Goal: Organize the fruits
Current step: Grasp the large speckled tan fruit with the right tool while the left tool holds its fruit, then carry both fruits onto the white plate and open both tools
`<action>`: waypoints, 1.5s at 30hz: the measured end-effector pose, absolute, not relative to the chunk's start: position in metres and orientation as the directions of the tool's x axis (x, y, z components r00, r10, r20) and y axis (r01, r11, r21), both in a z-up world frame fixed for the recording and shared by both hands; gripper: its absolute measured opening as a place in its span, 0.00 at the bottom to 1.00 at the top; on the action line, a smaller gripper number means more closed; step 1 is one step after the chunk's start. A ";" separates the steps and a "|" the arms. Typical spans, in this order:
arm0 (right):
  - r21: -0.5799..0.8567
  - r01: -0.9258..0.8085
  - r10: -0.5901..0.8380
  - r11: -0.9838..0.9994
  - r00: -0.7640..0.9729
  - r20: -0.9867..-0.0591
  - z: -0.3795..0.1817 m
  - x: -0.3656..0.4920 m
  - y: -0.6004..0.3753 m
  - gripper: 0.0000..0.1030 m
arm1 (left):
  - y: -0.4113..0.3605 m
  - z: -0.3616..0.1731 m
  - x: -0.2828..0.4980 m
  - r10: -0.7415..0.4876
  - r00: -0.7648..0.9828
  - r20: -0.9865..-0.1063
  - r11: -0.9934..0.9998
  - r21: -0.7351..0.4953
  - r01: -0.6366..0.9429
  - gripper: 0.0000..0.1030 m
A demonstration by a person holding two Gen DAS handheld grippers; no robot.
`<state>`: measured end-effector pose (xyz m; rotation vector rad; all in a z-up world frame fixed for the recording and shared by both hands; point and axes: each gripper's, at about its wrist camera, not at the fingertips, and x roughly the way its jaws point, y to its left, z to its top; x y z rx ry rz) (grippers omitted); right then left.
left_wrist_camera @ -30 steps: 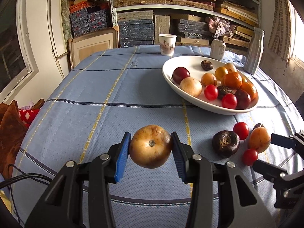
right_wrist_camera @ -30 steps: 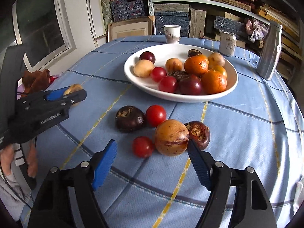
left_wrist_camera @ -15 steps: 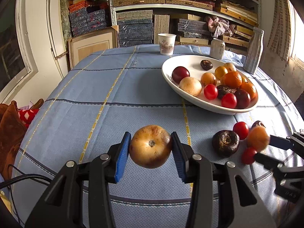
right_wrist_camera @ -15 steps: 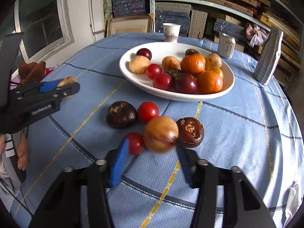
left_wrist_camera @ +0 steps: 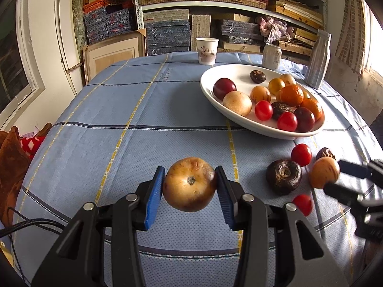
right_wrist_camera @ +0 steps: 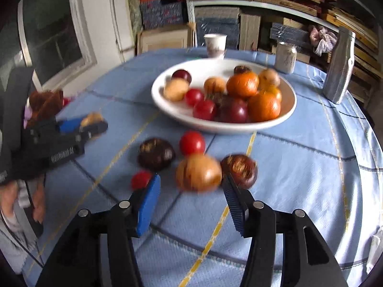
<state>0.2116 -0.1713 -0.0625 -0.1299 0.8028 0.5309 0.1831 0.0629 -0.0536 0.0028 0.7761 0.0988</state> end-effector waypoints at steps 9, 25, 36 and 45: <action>0.002 -0.539 0.350 0.842 0.545 -0.762 -0.072 0.215 -0.153 0.56 | 0.061 -0.056 0.184 0.085 0.702 -0.707 0.996 0.041 -0.079 0.41; 0.082 -0.522 0.389 0.849 0.513 -0.765 -0.077 0.207 -0.172 0.43 | 0.063 -0.063 0.190 0.024 0.673 -0.739 0.998 -0.020 -0.057 0.41; 0.170 -0.437 0.446 0.883 0.673 -0.590 0.006 0.214 -0.223 0.42 | 0.060 0.009 0.199 -0.017 0.758 -0.652 0.997 -0.063 -0.032 0.41; 0.200 -0.400 0.445 0.894 0.755 -0.482 0.077 0.276 -0.224 0.42 | 0.025 0.058 0.274 -0.084 0.795 -0.601 0.995 -0.095 0.034 0.41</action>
